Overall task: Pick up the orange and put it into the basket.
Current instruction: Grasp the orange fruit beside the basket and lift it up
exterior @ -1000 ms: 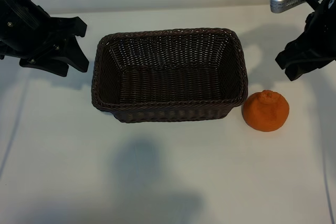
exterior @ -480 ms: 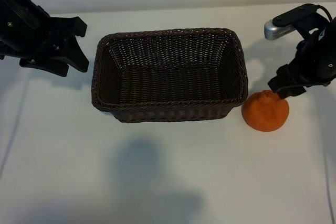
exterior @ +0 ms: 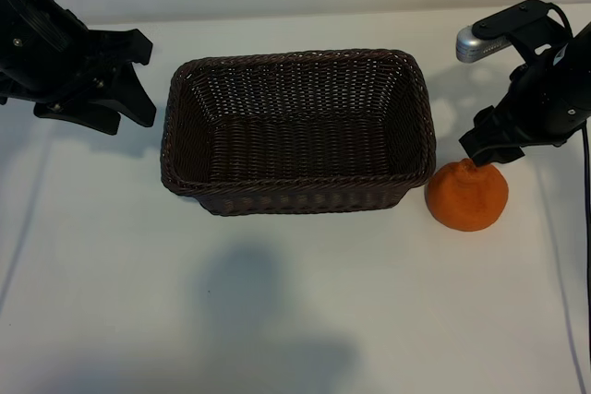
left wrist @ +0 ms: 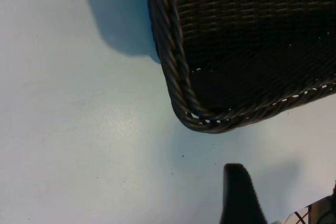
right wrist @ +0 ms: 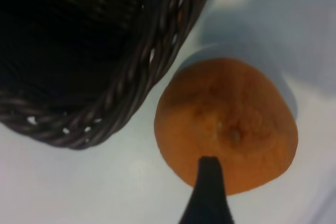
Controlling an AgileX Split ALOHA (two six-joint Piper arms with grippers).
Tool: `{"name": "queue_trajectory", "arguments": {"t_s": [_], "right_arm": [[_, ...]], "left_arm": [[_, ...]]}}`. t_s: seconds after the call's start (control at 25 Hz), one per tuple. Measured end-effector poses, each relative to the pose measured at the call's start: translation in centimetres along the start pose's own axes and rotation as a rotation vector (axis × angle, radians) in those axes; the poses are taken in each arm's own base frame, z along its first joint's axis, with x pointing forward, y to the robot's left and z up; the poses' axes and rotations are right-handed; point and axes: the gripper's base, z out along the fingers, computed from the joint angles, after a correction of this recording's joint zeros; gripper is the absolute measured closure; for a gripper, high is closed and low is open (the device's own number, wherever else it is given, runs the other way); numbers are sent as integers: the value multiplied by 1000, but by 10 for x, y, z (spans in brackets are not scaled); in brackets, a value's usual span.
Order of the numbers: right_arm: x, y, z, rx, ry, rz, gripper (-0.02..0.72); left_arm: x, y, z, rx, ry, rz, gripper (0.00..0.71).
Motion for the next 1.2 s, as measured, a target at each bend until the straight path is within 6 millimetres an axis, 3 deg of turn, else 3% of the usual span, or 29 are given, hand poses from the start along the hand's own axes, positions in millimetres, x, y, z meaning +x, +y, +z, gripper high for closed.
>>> {"name": "queue_trajectory", "arguments": {"t_s": [0.28,0.88,0.96,1.04,1.12,1.2], "right_arm": [[8,-3,32,-19,66,32,145],[12,7,60,-48,114,8,152],[13,7,61,-49,118,9,208],[14,8,60,-56,136,8,345],[13,9,55,-66,152,5,541],[10,10,45,-72,150,-3,619]], "left_arm": [[0,0,0,0,0,-2,254],[0,0,0,0,-1,-2,254],[0,0,0,0,-1,-2,254],[0,0,0,0,-1,-2,254],[0,0,0,0,-1,-2,254],[0,0,0,0,-1,-2,254]]}}
